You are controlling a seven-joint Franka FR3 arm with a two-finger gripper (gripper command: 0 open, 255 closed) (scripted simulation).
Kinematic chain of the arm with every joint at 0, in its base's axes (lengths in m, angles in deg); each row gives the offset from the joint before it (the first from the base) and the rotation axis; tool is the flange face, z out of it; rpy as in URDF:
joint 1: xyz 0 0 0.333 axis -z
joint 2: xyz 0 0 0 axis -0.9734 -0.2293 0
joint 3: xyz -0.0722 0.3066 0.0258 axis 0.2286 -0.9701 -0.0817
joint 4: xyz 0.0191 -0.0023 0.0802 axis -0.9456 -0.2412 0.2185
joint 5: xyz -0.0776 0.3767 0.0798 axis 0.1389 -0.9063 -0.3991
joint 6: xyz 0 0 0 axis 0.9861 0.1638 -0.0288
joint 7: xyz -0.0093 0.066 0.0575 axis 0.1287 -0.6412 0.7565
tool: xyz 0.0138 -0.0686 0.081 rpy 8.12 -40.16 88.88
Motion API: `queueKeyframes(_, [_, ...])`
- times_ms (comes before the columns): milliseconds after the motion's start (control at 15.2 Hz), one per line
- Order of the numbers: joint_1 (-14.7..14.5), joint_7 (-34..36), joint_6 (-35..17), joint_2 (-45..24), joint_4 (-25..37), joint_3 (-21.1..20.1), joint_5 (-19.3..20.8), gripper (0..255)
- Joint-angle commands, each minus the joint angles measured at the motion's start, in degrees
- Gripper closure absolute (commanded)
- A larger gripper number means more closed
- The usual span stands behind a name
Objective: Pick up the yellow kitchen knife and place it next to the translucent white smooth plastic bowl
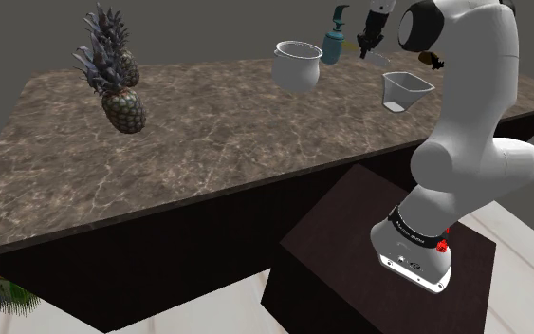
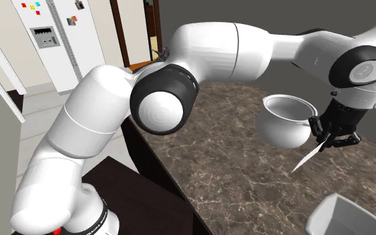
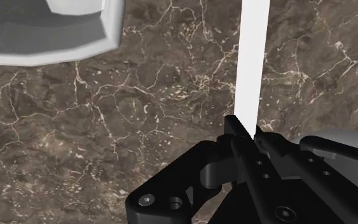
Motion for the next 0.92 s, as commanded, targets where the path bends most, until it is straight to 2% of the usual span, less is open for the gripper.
queueKeyframes(0, [-0.28, -0.16, -1.93, 0.37, -2.31, 0.03, 0.02, 255])
queueKeyframes(858, [-1.28, -0.75, -11.65, -0.06, -11.76, -0.18, -0.32, 255])
